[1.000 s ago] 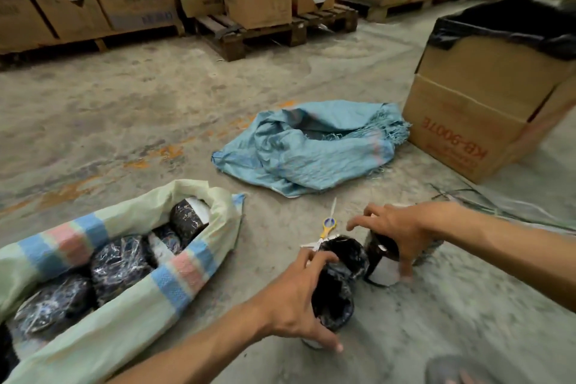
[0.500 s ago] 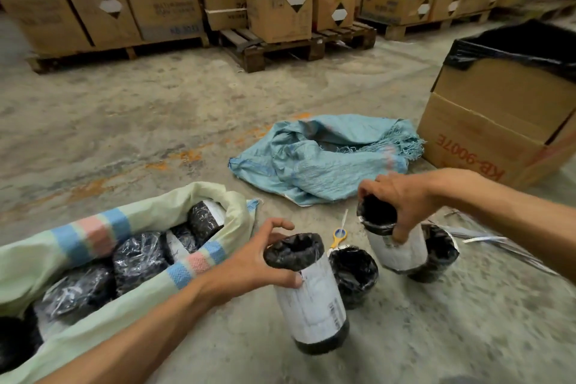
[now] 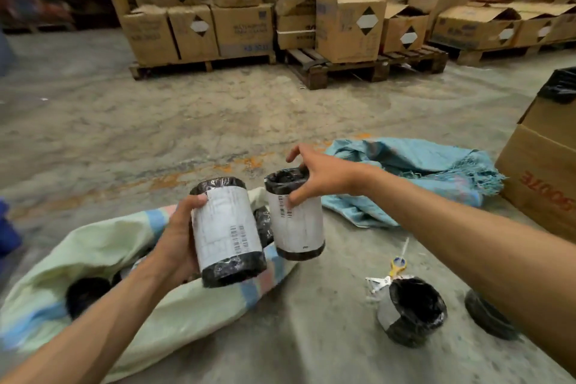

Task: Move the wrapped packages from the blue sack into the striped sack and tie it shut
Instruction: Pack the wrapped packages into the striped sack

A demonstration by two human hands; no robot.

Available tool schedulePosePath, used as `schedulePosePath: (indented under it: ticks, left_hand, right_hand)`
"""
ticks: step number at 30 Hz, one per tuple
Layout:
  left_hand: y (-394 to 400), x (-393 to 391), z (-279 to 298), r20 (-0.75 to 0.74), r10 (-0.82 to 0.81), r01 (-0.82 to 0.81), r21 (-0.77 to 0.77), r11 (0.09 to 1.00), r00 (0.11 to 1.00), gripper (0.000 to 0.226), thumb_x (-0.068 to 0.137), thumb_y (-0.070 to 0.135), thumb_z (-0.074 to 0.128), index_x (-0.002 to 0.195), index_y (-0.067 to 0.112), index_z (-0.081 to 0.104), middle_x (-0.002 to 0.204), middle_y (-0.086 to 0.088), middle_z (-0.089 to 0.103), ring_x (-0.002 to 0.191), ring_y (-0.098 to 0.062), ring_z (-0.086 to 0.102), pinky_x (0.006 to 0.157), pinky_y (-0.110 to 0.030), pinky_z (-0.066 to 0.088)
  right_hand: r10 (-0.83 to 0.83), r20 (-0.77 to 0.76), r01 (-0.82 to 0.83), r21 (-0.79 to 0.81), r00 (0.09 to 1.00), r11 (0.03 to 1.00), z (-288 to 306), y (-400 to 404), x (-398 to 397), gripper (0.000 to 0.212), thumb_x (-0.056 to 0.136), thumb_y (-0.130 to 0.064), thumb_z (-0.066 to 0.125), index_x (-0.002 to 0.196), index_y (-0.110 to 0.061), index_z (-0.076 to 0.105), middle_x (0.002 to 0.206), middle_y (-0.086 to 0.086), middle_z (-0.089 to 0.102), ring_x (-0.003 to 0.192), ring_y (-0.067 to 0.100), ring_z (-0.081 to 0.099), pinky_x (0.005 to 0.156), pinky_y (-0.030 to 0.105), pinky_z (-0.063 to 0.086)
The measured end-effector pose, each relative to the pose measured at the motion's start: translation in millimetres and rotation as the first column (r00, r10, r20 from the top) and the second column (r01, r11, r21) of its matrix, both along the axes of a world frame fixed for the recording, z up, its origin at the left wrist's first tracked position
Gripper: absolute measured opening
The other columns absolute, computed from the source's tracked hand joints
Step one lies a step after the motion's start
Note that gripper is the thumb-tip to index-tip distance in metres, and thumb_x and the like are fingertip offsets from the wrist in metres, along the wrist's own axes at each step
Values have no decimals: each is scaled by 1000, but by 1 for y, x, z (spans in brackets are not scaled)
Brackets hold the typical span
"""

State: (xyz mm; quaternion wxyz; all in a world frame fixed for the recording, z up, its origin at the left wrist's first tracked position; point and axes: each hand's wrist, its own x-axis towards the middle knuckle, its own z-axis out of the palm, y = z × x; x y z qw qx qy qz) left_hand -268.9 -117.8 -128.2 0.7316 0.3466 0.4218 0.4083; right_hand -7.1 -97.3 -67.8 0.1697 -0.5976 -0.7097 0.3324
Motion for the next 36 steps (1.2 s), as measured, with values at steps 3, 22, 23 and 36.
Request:
schedulePosePath:
  ticks: [3, 22, 23, 36]
  left_hand:
    - [14, -47, 6, -95, 157, -154, 31, 988, 983, 51, 79, 46, 61, 109, 5, 66, 90, -19, 73, 73, -31, 72, 60, -39, 61]
    - [51, -165, -60, -958, 285, -212, 283, 935, -20, 70, 67, 63, 67, 117, 22, 43, 125, -14, 60, 114, -38, 55, 92, -42, 45]
    - [53, -163, -63, -963, 269, -211, 269, 940, -28, 72, 71, 63, 66, 123, 20, 42, 130, -16, 58, 119, -39, 52, 93, -43, 43]
    - [62, -159, -92, -966, 255, -231, 260, 938, -50, 93, 80, 53, 68, 152, 35, 11, 163, -13, -7, 149, -32, -1, 113, -58, 20]
  right_hand:
    - [-65, -129, 66, -2, 990, 998, -17, 29, -43, 70, 74, -31, 83, 124, -17, 37, 111, 7, 56, 101, 24, 59, 87, 42, 54]
    - [56, 449, 53, -226, 892, 973, -93, 116, -150, 49, 70, -50, 76, 98, -15, 58, 106, 3, 60, 97, 23, 61, 81, 31, 50]
    - [50, 430, 50, -220, 902, 974, -99, 116, -153, 48, 70, -48, 78, 99, -15, 58, 104, 3, 61, 94, 22, 60, 76, 30, 49]
    - [-95, 97, 96, -1, 991, 995, -160, 110, -149, 40, 64, -49, 70, 102, -42, 63, 115, 8, 50, 114, 30, 43, 104, 45, 38]
